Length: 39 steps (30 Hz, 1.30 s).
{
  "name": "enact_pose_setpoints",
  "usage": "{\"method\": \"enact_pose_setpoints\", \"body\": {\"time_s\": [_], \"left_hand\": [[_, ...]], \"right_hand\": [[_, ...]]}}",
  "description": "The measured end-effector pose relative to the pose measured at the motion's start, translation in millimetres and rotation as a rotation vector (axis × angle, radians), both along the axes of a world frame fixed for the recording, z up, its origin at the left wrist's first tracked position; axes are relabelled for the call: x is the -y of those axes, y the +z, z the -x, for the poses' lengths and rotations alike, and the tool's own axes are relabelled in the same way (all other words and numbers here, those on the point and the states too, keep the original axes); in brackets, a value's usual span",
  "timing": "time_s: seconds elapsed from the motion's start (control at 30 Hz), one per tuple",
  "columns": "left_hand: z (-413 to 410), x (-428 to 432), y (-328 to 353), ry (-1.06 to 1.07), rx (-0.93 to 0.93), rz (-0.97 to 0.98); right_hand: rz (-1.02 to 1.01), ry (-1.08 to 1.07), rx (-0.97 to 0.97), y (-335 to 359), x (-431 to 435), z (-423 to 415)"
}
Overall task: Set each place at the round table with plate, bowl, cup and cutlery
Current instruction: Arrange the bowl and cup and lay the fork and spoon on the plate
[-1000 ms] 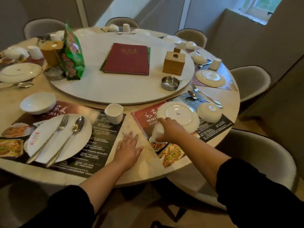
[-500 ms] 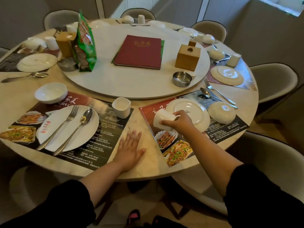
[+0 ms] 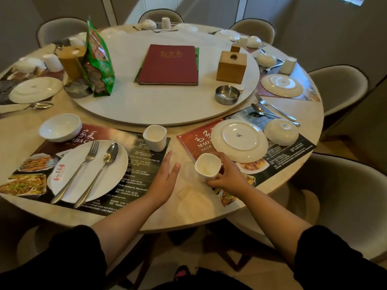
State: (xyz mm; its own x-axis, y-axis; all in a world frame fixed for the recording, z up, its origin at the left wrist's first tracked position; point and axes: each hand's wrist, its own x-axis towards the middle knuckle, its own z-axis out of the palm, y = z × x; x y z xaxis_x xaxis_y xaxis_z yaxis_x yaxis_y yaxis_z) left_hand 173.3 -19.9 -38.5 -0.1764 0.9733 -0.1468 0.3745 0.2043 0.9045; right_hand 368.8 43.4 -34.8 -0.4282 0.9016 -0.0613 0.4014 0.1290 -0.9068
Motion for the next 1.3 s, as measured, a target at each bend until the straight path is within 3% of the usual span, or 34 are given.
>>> {"method": "enact_pose_setpoints", "body": {"time_s": [0.33,0.47,0.53,0.67,1.03,1.3], "left_hand": [[-33.6,-24.8,39.2,0.022,0.082,-0.052],[-52.0,-52.5,67.3,0.131,0.103,-0.035],[-65.2,-75.6,79.8,0.220,0.212,0.000],[-89.9,-125.5,89.4,0.285,0.446,0.203],[-113.7,-186.4,65.9,0.369,0.462,0.483],[-98.2,-200.3,53.3,0.357,0.430,0.648]], "right_hand": [[0.023,0.069,0.066,-4.9,-4.9,-17.8],[0.131,-0.001,-0.067,7.8,-23.2,-44.2],[0.101,-0.056,-0.089,15.9,-42.7,-65.4],[-0.096,-0.106,0.083,31.7,-91.9,-100.8],[-0.239,0.136,0.743,-8.7,-162.3,-101.0],[-0.192,0.095,0.724,-35.8,-155.1,-94.4]]}}
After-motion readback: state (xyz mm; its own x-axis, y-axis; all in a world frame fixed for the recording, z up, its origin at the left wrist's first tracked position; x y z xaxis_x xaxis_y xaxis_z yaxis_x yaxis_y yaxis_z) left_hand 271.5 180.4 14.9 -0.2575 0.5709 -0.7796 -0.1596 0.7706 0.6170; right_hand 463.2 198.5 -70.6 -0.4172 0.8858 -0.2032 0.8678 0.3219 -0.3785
